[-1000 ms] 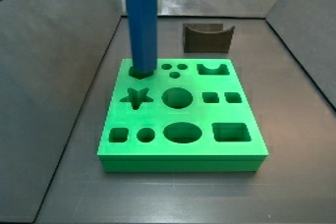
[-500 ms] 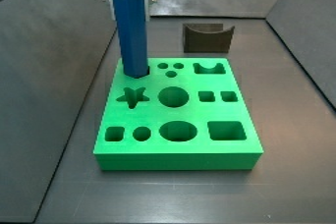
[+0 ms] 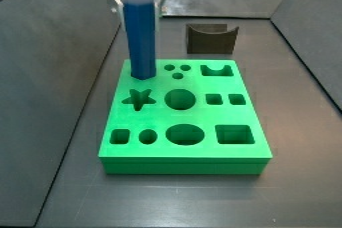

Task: Pick up the hexagon object. Move up. Move to above the board. Insert the hexagon object.
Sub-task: Insert the hexagon object.

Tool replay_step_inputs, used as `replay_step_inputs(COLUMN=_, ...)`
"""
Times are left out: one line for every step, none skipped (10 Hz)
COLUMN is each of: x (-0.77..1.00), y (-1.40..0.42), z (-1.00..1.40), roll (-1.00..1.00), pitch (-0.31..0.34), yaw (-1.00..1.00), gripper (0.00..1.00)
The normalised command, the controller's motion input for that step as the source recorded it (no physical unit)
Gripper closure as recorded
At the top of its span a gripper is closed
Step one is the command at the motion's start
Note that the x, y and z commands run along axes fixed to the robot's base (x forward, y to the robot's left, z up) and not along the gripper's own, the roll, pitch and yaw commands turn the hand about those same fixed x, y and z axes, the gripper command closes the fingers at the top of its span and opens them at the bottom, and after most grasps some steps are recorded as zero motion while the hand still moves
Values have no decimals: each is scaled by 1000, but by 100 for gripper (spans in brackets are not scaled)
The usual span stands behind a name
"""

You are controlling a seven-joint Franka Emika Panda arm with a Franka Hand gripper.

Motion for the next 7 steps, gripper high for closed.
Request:
replay_step_inputs(x=106, y=0, z=-714, roll=17, pitch=-89, yaw=151, gripper=100)
replay_step_inputs(x=0, y=0, z=-817, roll=93, pitch=-119, yaw=131, gripper=100)
replay_step_inputs(x=0, y=0, z=-903, roll=134, pitch=-104, yaw=114, gripper=100)
replay_step_inputs(x=0, y=-11, z=-889, roll=183, pitch=-99, yaw=117, gripper=100)
replay_step_inputs(x=-123, y=86, z=-206, roll=-16, pitch=-66, yaw=0, gripper=100)
replay_step_inputs(x=0, y=0, z=0, roll=7, pitch=0, yaw=0, gripper=100)
replay_step_inputs(x=0, y=0, z=0, roll=0, pitch=0, yaw=0, gripper=100)
